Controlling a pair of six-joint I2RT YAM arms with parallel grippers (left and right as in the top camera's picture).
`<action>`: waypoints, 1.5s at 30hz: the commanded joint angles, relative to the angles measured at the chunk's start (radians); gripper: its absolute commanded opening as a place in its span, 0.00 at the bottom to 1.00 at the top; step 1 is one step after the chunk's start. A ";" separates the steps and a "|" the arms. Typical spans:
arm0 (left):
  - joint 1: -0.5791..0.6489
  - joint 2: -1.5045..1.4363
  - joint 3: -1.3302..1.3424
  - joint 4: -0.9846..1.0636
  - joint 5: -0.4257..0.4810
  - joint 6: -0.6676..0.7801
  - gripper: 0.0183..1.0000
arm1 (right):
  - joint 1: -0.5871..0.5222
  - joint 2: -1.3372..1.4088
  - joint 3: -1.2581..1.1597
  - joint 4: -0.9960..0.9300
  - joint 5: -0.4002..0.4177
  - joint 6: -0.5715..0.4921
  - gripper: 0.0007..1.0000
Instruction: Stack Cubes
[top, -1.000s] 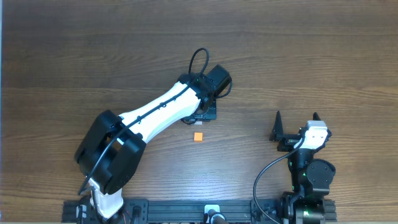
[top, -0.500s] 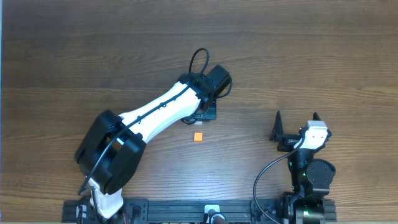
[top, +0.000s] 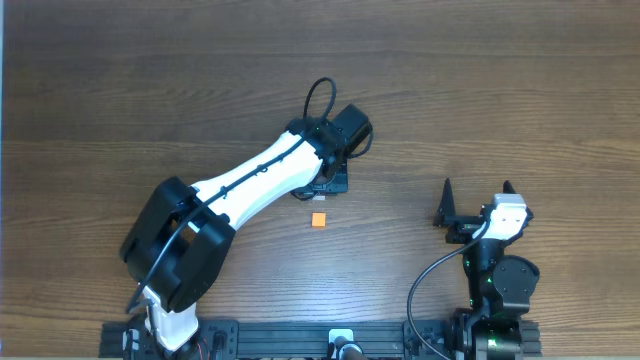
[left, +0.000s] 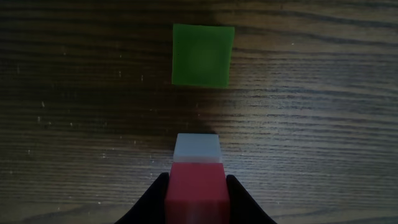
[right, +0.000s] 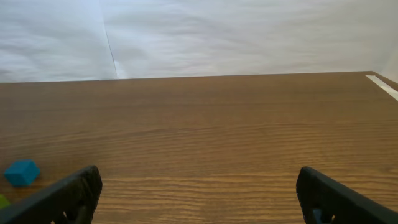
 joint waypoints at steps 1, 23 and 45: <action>0.005 0.032 0.017 -0.004 0.006 0.015 0.10 | -0.006 -0.010 -0.005 -0.003 -0.005 -0.002 0.99; 0.005 0.038 0.017 -0.004 0.006 0.014 0.64 | -0.006 -0.010 -0.005 -0.002 -0.005 -0.002 0.99; -0.133 -0.125 -0.181 0.000 0.066 -0.143 0.75 | -0.006 -0.010 -0.005 -0.002 -0.005 -0.002 0.99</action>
